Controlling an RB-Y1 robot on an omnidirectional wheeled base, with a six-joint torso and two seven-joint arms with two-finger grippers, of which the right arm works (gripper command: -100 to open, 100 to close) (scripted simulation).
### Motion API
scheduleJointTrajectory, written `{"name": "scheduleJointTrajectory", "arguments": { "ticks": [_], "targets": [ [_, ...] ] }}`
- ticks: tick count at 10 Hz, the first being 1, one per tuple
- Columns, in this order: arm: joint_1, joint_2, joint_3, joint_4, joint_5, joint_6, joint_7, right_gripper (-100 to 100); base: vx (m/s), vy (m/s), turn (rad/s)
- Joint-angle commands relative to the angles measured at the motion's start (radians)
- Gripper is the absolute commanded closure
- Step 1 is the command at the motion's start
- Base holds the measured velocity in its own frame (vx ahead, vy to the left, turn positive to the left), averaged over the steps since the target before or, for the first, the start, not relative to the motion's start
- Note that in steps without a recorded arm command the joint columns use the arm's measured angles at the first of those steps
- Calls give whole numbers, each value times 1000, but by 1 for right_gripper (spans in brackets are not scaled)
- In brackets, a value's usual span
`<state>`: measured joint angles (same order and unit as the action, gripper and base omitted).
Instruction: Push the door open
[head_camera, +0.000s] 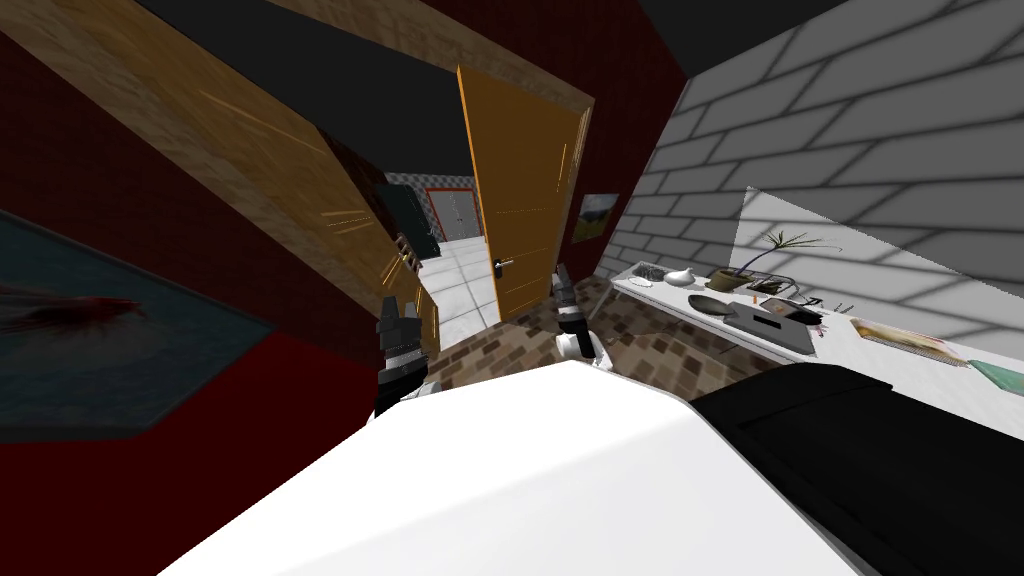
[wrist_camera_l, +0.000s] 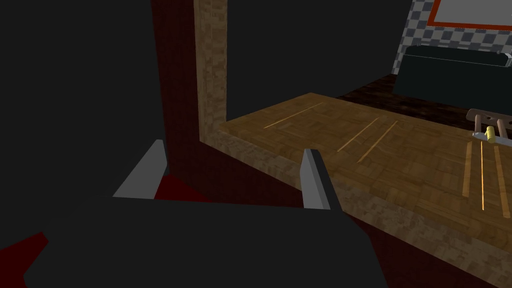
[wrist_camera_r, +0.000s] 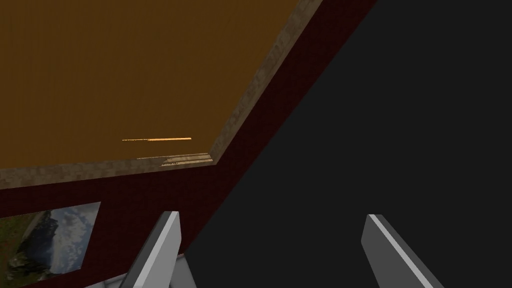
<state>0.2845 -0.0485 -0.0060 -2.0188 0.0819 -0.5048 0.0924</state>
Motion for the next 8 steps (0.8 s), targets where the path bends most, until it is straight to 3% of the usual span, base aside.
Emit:
{"name": "scheduleJointTrajectory", "arguments": {
  "ticks": [1, 3, 4, 6, 7, 8],
  "targets": [
    [-22, -6, -6, 50, -6, -4, -5, -100, 55, -21, 67],
    [-69, -10, -12, 117, -15, 1, -9, -100, 90, -41, 99],
    [-69, -10, -12, 134, -15, 1, -9, -100, 61, -41, 40],
    [-118, -13, -18, 201, -23, 7, -14, -100, 61, -43, 81],
    [-118, -13, -18, 220, -23, 7, -14, -100, 50, -40, 45],
    [-143, -15, -21, 249, -28, 9, -16, -100, 48, -38, 73]
  ]
}}
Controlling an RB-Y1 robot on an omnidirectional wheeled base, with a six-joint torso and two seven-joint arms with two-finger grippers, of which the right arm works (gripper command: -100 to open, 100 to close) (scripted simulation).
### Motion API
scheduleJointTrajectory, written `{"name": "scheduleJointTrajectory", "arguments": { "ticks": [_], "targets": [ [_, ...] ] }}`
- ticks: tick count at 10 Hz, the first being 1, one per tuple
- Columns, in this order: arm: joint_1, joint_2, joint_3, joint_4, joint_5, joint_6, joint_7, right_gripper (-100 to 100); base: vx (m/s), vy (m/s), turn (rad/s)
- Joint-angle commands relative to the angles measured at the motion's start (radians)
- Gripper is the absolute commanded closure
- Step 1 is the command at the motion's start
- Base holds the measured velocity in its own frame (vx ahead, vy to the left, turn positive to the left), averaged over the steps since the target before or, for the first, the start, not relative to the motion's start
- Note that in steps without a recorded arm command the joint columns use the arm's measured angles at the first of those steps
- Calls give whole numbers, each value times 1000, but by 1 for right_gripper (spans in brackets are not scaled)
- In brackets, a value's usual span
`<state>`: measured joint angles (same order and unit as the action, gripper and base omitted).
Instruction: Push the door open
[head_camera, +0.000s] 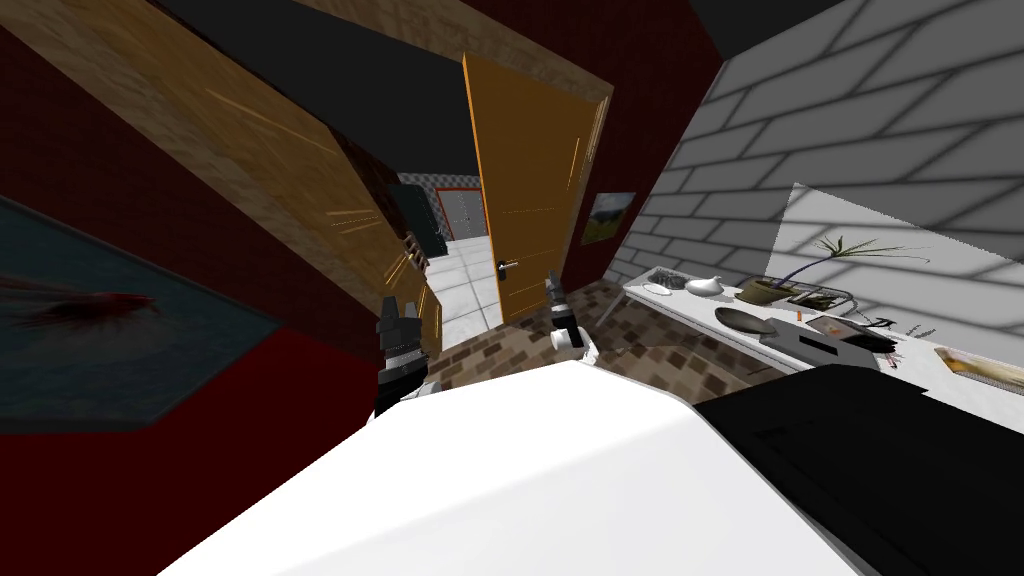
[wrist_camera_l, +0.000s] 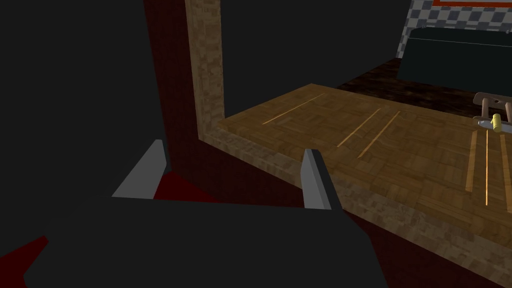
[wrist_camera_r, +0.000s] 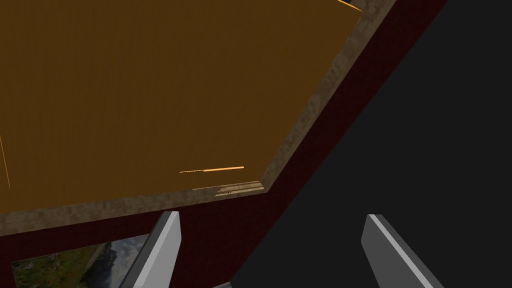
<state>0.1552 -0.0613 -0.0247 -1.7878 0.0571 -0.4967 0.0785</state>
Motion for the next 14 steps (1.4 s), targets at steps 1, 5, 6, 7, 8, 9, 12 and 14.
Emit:
{"name": "scheduleJointTrajectory", "arguments": {
  "ticks": [1, 5, 6, 7, 8, 9, 12, 14],
  "targets": [
    [-14, -2, -3, 33, -3, 1, -2, -100, 40, -28, 51],
    [-92, -5, -13, 150, -17, 10, -9, -100, 60, -39, 77],
    [-92, -5, -13, 169, -17, 10, -9, -100, 47, -31, 38],
    [-118, -6, -16, 201, -21, 12, -11, -100, 39, -40, 68],
    [-118, -6, -16, 215, -21, 12, -11, -100, 34, -33, 44],
    [-144, -7, -20, 256, -26, 15, -14, -100, 39, -30, 75],
    [-197, -7, -26, 346, -35, 21, -19, -100, 60, -49, 78],
    [-223, -7, -30, 400, -40, 24, -21, -100, 66, -52, 86]
  ]
}}
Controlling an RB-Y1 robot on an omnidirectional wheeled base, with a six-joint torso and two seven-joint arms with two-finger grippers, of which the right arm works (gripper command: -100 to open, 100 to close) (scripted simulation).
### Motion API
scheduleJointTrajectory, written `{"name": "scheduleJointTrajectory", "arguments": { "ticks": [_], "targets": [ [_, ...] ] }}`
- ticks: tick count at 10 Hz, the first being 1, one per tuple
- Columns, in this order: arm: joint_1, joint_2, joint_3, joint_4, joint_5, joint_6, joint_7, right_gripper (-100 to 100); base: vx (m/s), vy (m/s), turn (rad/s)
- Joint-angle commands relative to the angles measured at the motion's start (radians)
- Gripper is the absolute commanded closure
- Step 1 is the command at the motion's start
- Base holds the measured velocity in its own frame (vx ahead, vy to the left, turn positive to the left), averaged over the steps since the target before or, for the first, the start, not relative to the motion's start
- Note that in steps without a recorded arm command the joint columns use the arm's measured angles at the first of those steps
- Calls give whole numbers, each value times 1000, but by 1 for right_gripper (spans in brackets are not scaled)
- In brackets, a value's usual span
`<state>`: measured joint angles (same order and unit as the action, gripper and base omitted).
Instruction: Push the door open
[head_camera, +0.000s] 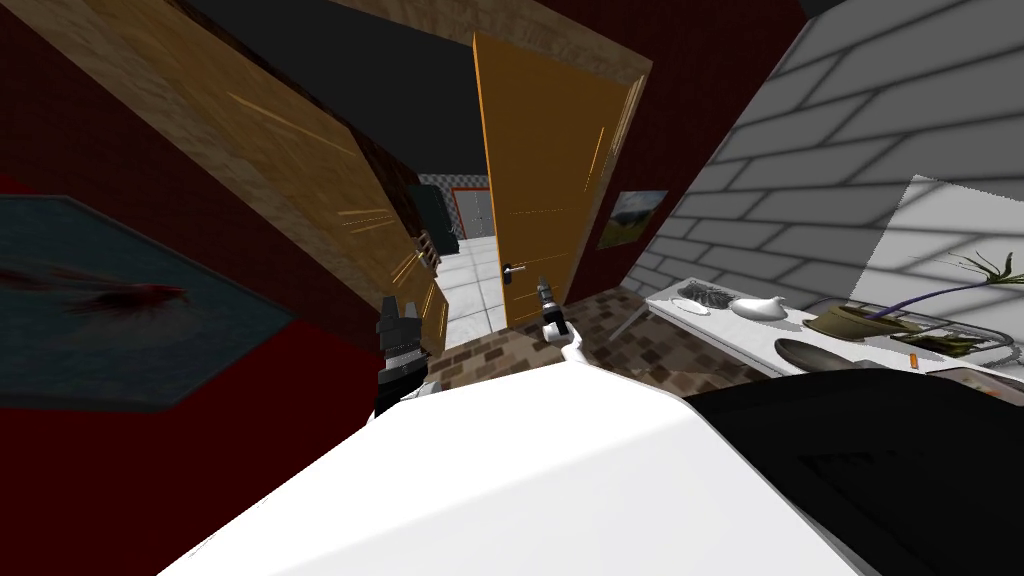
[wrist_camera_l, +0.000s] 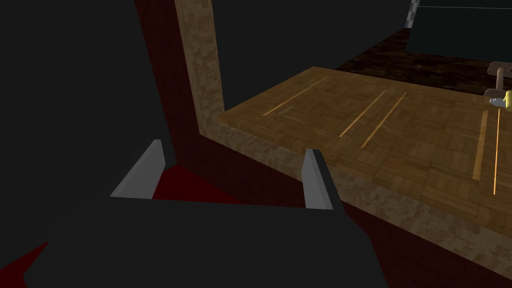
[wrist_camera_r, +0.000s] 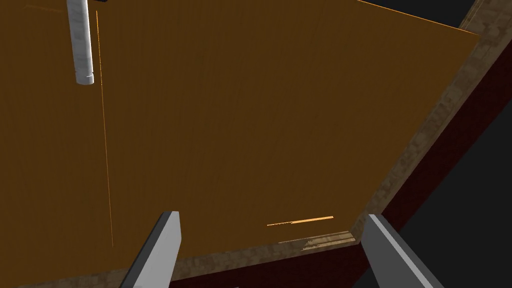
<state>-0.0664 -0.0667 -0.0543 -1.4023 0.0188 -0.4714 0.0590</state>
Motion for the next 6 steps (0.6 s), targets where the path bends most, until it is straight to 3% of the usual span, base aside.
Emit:
{"name": "scheduleJointTrajectory", "arguments": {
  "ticks": [1, 2, 3, 4, 6],
  "targets": [
    [-27, -1, -4, 50, -6, 1, -4, -100, 44, -41, 54],
    [-27, -1, -4, 59, -6, 1, -4, -100, 33, -30, 43],
    [-52, -1, -7, 100, -10, 4, -6, -100, 41, -32, 80],
    [-52, -1, -7, 104, -10, 4, -6, -100, 37, -32, 39],
    [-102, 1, -13, 175, -19, 9, -11, -100, 60, -48, 85]
  ]
}}
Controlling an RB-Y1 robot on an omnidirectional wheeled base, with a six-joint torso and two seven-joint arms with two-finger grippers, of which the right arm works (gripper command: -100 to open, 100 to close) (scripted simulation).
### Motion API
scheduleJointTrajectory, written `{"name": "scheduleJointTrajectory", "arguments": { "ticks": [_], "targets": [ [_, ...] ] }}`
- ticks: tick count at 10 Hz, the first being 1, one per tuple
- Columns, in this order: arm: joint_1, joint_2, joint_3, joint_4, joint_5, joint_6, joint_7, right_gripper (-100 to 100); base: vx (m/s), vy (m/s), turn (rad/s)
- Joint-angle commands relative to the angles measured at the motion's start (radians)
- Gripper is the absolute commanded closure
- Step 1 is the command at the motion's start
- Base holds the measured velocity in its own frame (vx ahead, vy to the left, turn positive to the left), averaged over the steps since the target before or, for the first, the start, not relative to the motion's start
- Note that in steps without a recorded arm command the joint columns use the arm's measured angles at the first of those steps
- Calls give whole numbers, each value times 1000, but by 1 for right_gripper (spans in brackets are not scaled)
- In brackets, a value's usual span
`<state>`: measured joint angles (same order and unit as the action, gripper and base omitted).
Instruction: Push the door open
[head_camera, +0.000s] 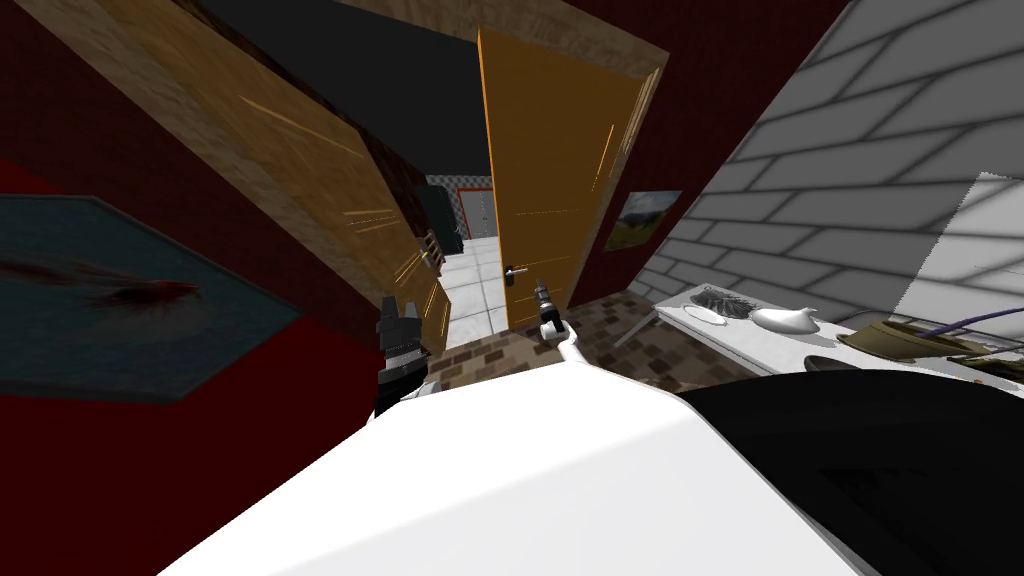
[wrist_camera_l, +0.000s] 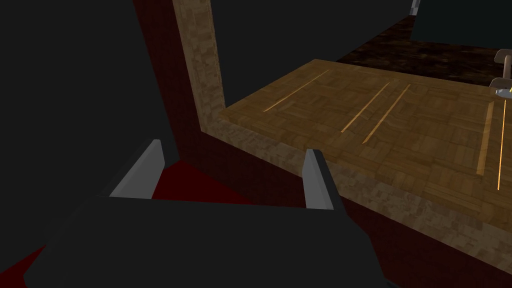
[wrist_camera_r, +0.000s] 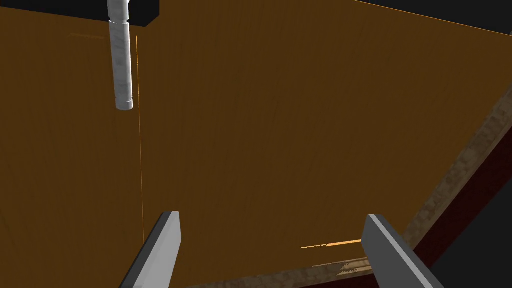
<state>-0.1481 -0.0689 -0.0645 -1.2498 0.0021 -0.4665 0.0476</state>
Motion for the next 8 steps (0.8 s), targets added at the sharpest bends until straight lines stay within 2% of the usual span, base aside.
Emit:
{"name": "scheduleJointTrajectory", "arguments": {
  "ticks": [1, 2, 3, 5, 6, 8],
  "targets": [
    [-21, 3, -3, 39, -2, 4, 1, -100, 50, -52, 53],
    [-45, 4, -6, 64, -7, 7, -1, -100, 48, -48, 69],
    [-45, 4, -6, 81, -7, 7, -1, -100, 41, -33, 37],
    [-92, 6, -12, 146, -15, 12, -6, -100, 58, -41, 89],
    [-92, 6, -12, 163, -15, 12, -6, -100, 47, -44, 35],
    [-135, 9, -18, 226, -22, 17, -10, -100, 49, -57, 73]
  ]
}}
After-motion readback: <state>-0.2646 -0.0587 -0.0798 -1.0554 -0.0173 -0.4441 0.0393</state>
